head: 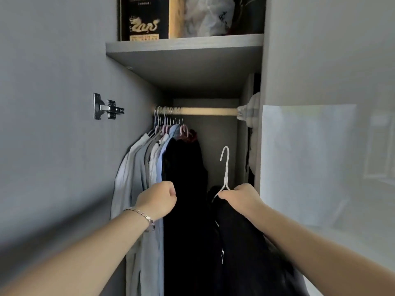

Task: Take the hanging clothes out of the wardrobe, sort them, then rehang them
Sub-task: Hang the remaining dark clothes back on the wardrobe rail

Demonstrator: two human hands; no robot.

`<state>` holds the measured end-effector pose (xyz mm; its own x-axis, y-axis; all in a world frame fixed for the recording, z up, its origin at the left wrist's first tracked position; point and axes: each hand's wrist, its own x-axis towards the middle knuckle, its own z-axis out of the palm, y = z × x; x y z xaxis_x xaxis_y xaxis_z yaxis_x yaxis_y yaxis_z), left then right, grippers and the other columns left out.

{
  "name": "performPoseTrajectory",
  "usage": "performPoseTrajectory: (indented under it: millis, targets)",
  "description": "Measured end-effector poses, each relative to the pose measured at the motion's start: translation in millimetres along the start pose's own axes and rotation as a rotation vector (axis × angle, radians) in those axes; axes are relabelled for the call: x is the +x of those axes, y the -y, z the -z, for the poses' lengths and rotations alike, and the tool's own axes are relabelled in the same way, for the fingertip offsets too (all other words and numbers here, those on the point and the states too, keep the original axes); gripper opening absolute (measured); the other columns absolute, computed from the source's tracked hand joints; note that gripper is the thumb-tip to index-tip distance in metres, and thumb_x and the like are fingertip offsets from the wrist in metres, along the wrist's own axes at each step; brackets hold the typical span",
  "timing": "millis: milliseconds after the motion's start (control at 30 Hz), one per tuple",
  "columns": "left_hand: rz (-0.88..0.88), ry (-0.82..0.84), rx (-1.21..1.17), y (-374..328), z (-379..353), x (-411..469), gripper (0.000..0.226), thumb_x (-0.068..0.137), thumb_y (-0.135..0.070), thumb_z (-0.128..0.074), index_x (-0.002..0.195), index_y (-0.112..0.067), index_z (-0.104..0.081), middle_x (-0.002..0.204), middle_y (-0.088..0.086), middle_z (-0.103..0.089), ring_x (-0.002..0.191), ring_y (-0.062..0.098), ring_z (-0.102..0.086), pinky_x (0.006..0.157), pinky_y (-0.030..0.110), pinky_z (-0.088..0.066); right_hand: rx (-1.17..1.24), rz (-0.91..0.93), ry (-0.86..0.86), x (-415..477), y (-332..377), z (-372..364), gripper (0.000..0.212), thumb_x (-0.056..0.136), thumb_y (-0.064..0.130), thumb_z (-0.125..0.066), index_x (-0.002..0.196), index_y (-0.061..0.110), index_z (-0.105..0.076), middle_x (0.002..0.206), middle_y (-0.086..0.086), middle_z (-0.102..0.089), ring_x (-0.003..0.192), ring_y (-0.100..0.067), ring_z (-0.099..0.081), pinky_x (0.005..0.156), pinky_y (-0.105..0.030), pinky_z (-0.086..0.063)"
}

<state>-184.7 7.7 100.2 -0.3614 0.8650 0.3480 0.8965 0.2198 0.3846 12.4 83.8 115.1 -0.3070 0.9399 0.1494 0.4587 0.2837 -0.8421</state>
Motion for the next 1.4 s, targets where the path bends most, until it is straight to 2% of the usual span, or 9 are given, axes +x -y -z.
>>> performPoseTrajectory:
  millis: [200, 367, 433, 533, 767, 1000, 1100, 1267, 1400]
  targets:
    - [0.067, -0.193, 0.064, 10, 40, 58, 0.018, 0.091, -0.014, -0.044, 0.078, -0.021, -0.055, 0.076, -0.003, -0.059, 0.079, 0.025, -0.061, 0.067, 0.032, -0.046, 0.071, 0.081, -0.052, 78, 33, -31, 0.036, 0.082, 0.01, -0.056, 0.056, 0.013, -0.031, 0.053, 0.0, -0.033, 0.045, -0.014, -0.031, 0.04, -0.022, -0.024]
    - [0.03, -0.283, 0.111, 18, 70, 107, 0.016, 0.09, -0.017, -0.044, 0.087, -0.024, -0.058, 0.107, 0.001, -0.066, 0.106, 0.028, -0.057, 0.078, 0.029, -0.042, 0.052, 0.222, -0.207, 147, 96, -36, 0.015, 0.083, 0.014, -0.055, 0.07, 0.009, -0.048, 0.071, -0.005, -0.049, 0.065, -0.023, -0.048, 0.049, -0.024, -0.032]
    - [-0.012, -0.314, 0.109, 19, 82, 127, 0.016, 0.091, -0.017, -0.045, 0.088, -0.022, -0.06, 0.099, 0.0, -0.064, 0.097, 0.027, -0.058, 0.072, 0.028, -0.042, 0.009, 0.261, -0.251, 169, 125, -36, 0.009, 0.087, 0.016, -0.055, 0.09, 0.007, -0.057, 0.086, -0.01, -0.057, 0.082, -0.028, -0.057, 0.057, -0.025, -0.038]
    - [-0.06, -0.356, 0.121, 22, 94, 155, 0.015, 0.092, -0.019, -0.044, 0.087, -0.023, -0.058, 0.082, -0.006, -0.058, 0.077, 0.02, -0.053, 0.062, 0.025, -0.037, -0.049, 0.288, -0.283, 207, 157, -49, 0.028, 0.092, 0.02, -0.053, 0.111, 0.001, -0.06, 0.11, -0.016, -0.063, 0.106, -0.031, -0.06, 0.076, -0.029, -0.046]
    - [-0.113, -0.357, 0.106, 43, 96, 196, 0.014, 0.09, -0.02, -0.045, 0.09, -0.021, -0.059, 0.087, -0.004, -0.063, 0.078, 0.018, -0.057, 0.057, 0.025, -0.038, -0.082, 0.169, -0.273, 281, 160, -104, 0.037, 0.097, 0.018, -0.044, 0.123, -0.007, -0.055, 0.131, -0.023, -0.054, 0.123, -0.034, -0.051, 0.096, -0.031, -0.043]
    - [-0.104, -0.333, 0.115, 54, 86, 208, 0.017, 0.093, -0.024, -0.044, 0.091, -0.017, -0.06, 0.094, 0.0, -0.066, 0.085, 0.022, -0.058, 0.071, 0.03, -0.045, -0.159, 0.266, -0.208, 290, 164, -128, 0.039, 0.098, 0.025, -0.041, 0.117, -0.004, -0.059, 0.126, -0.025, -0.057, 0.118, -0.036, -0.054, 0.091, -0.032, -0.045]
    - [-0.121, -0.337, 0.113, 54, 85, 208, 0.017, 0.093, -0.021, -0.043, 0.093, -0.018, -0.059, 0.098, 0.0, -0.064, 0.089, 0.023, -0.058, 0.072, 0.029, -0.044, -0.161, 0.291, -0.164, 280, 148, -129, 0.052, 0.099, 0.041, -0.032, 0.111, 0.0, -0.061, 0.121, -0.024, -0.06, 0.113, -0.035, -0.057, 0.089, -0.033, -0.044]
    - [-0.149, -0.305, 0.086, 40, 81, 190, 0.014, 0.092, -0.016, -0.042, 0.086, -0.021, -0.054, 0.099, 0.002, -0.063, 0.085, 0.024, -0.055, 0.072, 0.029, -0.043, -0.089, 0.272, -0.209, 228, 108, -121, 0.046, 0.1, 0.042, -0.03, 0.078, 0.009, -0.054, 0.109, -0.021, -0.063, 0.105, -0.034, -0.059, 0.084, -0.031, -0.044]
    - [-0.193, -0.208, 0.021, 15, 65, 150, 0.016, 0.09, -0.017, -0.043, 0.087, -0.019, -0.058, 0.085, 0.002, -0.062, 0.086, 0.024, -0.06, 0.066, 0.028, -0.041, -0.166, 0.175, -0.06, 162, 74, -103, 0.039, 0.098, 0.032, -0.041, 0.066, 0.011, -0.048, 0.069, -0.006, -0.053, 0.063, -0.021, -0.053, 0.06, -0.027, -0.042]
